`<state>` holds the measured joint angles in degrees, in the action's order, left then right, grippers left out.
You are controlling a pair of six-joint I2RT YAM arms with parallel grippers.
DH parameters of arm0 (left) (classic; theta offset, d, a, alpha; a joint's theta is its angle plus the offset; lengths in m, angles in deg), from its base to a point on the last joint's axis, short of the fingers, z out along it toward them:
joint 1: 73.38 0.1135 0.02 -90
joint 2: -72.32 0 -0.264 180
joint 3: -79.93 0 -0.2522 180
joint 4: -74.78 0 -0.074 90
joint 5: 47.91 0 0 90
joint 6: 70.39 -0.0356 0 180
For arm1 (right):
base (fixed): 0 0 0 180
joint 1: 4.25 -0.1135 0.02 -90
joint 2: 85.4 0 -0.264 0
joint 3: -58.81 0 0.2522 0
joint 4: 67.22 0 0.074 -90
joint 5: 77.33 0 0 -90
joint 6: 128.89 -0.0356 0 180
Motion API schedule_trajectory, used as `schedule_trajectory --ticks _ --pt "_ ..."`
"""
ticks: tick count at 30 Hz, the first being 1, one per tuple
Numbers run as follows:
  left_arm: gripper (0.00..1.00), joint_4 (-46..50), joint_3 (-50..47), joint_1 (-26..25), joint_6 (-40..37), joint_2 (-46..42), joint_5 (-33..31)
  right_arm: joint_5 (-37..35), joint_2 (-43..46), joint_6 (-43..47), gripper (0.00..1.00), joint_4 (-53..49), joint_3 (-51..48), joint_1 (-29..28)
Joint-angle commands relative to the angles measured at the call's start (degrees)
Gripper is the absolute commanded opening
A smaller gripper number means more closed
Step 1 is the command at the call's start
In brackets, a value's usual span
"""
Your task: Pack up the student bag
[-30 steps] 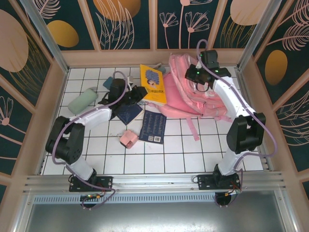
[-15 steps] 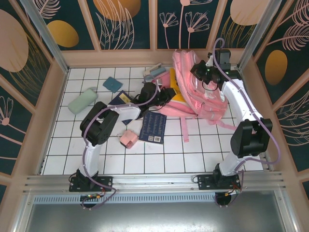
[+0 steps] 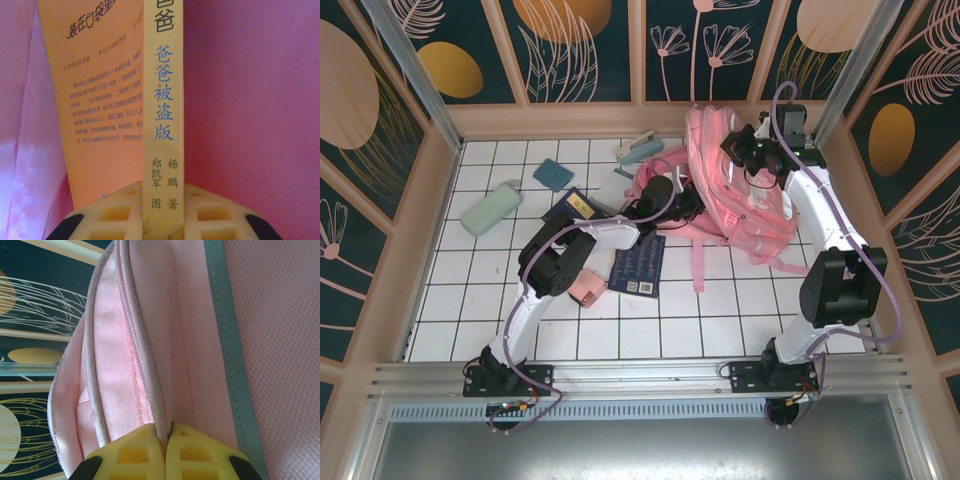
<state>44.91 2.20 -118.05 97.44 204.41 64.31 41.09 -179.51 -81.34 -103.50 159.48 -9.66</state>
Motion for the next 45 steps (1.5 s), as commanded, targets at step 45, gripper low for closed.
schedule_trajectory --ticks 45 --pt "0.00 -14.3 -14.2 4.8 0.0 -12.4 -0.8 25.6 -5.1 22.9 0.00 -0.3 10.5 6.5"
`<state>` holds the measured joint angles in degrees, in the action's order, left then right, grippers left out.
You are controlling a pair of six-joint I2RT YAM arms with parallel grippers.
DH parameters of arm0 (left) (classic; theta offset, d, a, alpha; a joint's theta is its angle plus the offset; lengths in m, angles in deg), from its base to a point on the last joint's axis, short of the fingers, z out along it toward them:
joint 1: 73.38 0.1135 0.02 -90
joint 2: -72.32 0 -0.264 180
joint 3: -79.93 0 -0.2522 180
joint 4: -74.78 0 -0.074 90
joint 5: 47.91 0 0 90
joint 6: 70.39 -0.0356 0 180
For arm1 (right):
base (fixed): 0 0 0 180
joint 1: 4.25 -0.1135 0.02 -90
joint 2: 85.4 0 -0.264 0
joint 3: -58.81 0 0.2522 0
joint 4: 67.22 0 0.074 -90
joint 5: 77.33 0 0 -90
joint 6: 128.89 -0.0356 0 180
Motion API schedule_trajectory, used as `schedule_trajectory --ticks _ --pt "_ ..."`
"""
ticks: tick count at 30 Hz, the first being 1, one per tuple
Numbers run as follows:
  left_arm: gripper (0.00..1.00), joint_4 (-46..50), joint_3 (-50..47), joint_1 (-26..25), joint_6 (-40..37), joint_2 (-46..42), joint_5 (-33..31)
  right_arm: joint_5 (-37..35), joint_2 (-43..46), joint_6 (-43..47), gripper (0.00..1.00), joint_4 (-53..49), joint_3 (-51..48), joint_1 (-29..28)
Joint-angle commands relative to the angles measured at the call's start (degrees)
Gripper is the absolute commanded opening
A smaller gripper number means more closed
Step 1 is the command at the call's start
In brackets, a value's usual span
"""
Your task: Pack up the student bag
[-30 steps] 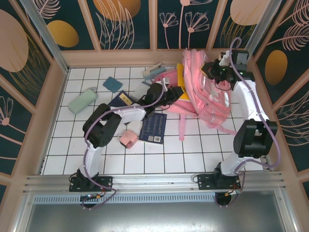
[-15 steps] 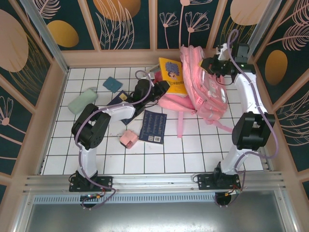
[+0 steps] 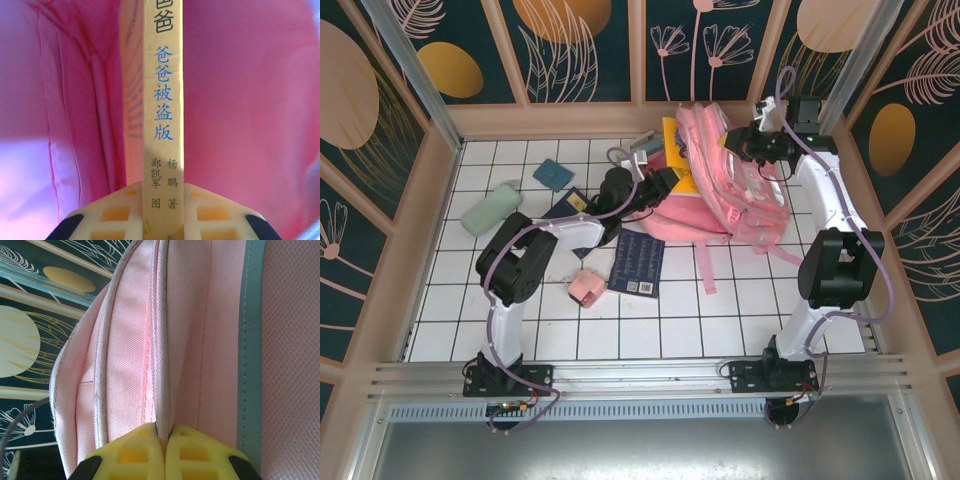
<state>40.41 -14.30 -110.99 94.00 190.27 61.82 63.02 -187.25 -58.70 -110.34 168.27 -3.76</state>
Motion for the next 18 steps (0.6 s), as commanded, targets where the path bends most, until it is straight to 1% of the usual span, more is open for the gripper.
schedule_trajectory --ticks 1,3,6,12,15,18 --pt "0.00 -9.3 2.8 -2.9 3.2 2.3 1.4 4.0 2.6 0.0 0.00 6.8 2.0 0.6" --pt "0.00 -6.3 4.0 -4.5 3.1 3.3 0.1 4.4 2.6 -1.0 0.00 7.6 2.1 0.5" --pt "0.00 -5.9 5.7 -6.0 3.6 5.4 -0.7 4.8 2.5 -1.3 0.00 8.0 2.5 0.5" --pt "0.00 -11.4 9.6 -6.8 5.7 9.1 0.7 4.9 3.2 -1.7 0.00 8.4 1.4 0.5" --pt "0.00 -12.3 9.3 -6.8 5.3 8.8 -0.3 4.9 3.5 -1.5 0.00 8.4 0.8 0.5" --pt "0.00 -15.7 10.6 -6.9 7.5 10.4 -0.3 5.1 3.6 -1.7 0.00 8.8 0.3 0.5"
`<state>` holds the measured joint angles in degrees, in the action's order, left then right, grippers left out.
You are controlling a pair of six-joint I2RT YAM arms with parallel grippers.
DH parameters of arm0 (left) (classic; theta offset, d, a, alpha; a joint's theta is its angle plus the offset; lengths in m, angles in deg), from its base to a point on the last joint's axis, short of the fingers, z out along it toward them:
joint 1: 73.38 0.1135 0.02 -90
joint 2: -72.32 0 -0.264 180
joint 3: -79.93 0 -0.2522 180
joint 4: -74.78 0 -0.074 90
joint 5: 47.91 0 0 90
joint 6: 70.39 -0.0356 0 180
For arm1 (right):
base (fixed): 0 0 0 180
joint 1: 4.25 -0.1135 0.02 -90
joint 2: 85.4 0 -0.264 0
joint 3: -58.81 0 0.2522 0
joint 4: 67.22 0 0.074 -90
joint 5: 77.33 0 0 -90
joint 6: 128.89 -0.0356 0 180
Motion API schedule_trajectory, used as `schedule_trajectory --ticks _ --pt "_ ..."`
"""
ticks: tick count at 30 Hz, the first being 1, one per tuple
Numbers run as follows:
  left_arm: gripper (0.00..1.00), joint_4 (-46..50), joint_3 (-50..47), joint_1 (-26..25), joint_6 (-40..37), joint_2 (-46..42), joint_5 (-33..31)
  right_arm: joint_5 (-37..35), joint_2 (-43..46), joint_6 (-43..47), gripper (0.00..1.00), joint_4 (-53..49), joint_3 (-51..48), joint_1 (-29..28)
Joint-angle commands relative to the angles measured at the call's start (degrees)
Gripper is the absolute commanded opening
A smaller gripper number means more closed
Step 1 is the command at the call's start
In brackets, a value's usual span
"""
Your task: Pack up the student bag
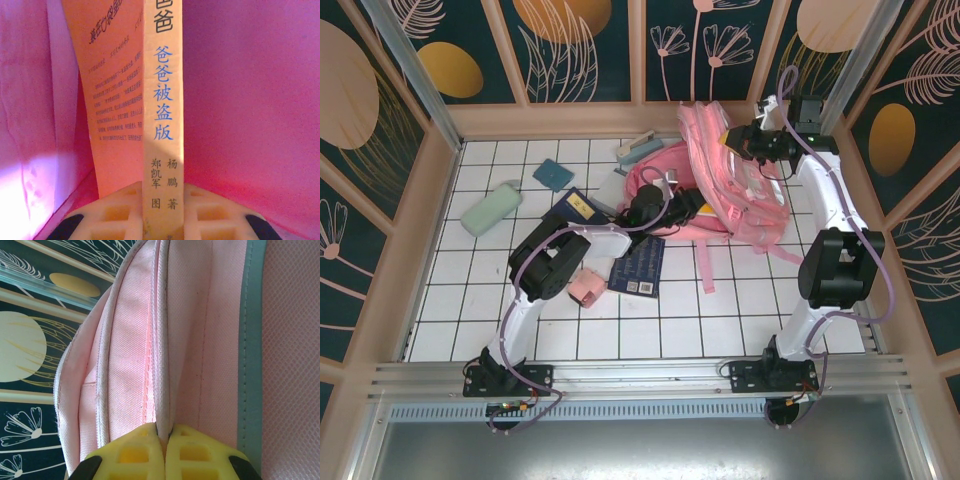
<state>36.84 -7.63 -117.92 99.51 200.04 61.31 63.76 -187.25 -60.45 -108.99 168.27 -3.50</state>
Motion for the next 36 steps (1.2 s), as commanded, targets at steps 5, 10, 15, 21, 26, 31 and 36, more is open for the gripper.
schedule_trajectory --ticks 5,10,15,21,26,31,36 --pt "0.00 -9.5 9.3 -0.2 2.4 5.0 1.3 4.7 3.6 -0.4 0.00 7.8 0.4 0.2" --pt "0.00 3.6 12.7 -0.9 -1.8 8.4 -0.6 4.6 3.4 -0.6 0.00 7.9 0.5 0.2" --pt "0.00 14.8 21.1 -2.3 -5.7 13.7 -1.2 4.7 3.1 -0.8 0.00 8.0 0.7 0.1" --pt "0.35 22.4 23.4 -3.1 -9.8 13.3 -2.4 4.0 2.7 -0.2 0.00 7.3 1.3 0.1" --pt "0.69 29.1 21.8 -3.2 -15.1 7.9 -5.2 3.1 2.8 0.3 0.00 7.0 0.7 0.3" --pt "0.79 34.3 18.8 -2.4 -18.1 2.3 -7.6 2.4 3.1 0.9 0.00 7.3 -0.8 0.5" --pt "0.84 37.1 11.9 0.2 -19.4 -4.2 -9.3 2.1 4.2 1.5 0.00 8.3 -4.0 0.8"
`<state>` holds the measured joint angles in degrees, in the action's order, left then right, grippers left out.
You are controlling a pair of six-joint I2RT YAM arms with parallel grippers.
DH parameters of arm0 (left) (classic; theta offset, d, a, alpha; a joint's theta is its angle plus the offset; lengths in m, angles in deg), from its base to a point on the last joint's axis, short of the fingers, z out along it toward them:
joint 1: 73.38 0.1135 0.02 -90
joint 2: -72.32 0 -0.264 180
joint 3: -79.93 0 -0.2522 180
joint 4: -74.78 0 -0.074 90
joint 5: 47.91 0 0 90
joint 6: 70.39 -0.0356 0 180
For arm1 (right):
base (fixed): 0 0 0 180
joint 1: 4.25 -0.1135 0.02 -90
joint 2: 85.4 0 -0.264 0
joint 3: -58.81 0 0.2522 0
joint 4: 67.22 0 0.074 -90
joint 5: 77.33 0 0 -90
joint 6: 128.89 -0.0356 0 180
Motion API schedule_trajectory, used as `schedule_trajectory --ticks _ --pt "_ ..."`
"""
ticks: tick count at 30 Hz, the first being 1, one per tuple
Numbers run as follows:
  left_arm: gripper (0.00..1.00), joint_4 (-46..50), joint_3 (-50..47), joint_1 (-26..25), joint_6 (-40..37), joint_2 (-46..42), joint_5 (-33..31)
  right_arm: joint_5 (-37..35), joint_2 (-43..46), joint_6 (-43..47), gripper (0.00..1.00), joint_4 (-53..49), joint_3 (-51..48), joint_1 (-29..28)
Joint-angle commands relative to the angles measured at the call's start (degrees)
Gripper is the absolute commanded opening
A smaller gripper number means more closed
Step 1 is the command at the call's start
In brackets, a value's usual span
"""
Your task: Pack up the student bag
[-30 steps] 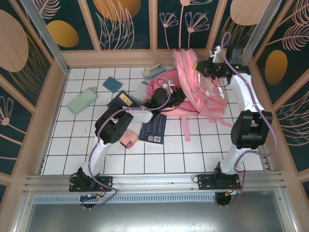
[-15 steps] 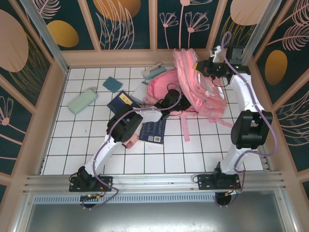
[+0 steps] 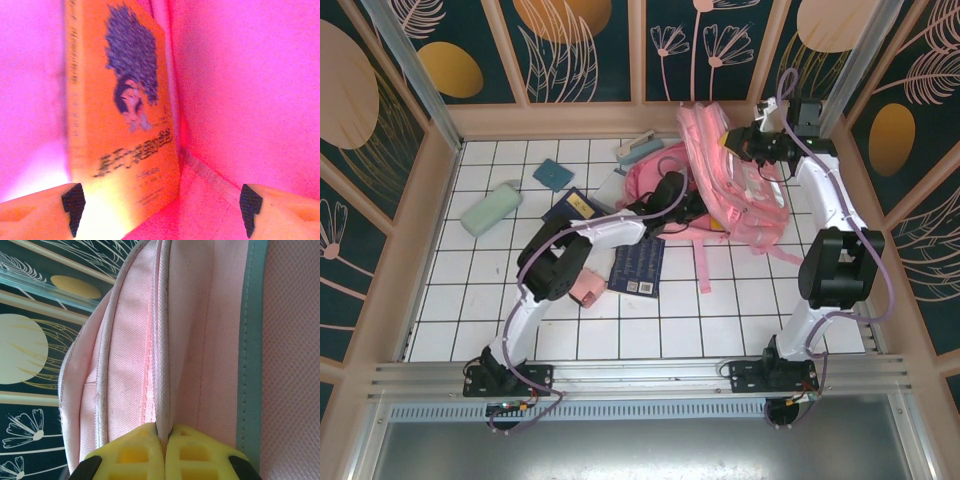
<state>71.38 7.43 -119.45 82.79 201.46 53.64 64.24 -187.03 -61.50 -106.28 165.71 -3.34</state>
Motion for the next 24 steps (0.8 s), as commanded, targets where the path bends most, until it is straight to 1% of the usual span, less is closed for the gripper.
schedule_trajectory --ticks 1,4,7,11,16,21,23,24 --pt "0.84 2.6 -4.6 2.3 -2.6 -6.8 -1.6 1.5 4.4 2.7 0.00 5.8 -2.2 0.8" --pt "0.84 4.6 -8.7 4.1 -3.1 -10.6 -2.1 1.2 5.9 3.0 0.00 7.0 -5.7 1.2" --pt "0.84 7.5 -12.9 5.9 -5.3 -15.5 -3.8 0.2 7.3 3.9 0.00 7.6 -9.3 1.7" --pt "0.84 12.8 -17.1 7.8 -9.3 -22.1 -7.8 -1.4 9.3 5.0 0.00 8.6 -14.5 1.9" --pt "0.84 19.2 -20.8 10.3 -13.6 -28.5 -12.5 -1.8 11.4 4.6 0.00 12.6 -21.6 1.8" --pt "0.81 23.6 -26.0 14.8 -14.5 -33.2 -15.6 -3.0 12.1 3.7 0.00 15.8 -27.2 0.5" --pt "0.80 24.3 -28.6 16.9 -14.5 -34.9 -16.1 -4.7 12.6 4.1 0.00 16.1 -28.6 -0.7" --pt "0.80 24.3 -30.0 17.8 -14.6 -35.9 -16.3 -5.3 12.7 4.3 0.05 16.0 -29.0 -1.3"
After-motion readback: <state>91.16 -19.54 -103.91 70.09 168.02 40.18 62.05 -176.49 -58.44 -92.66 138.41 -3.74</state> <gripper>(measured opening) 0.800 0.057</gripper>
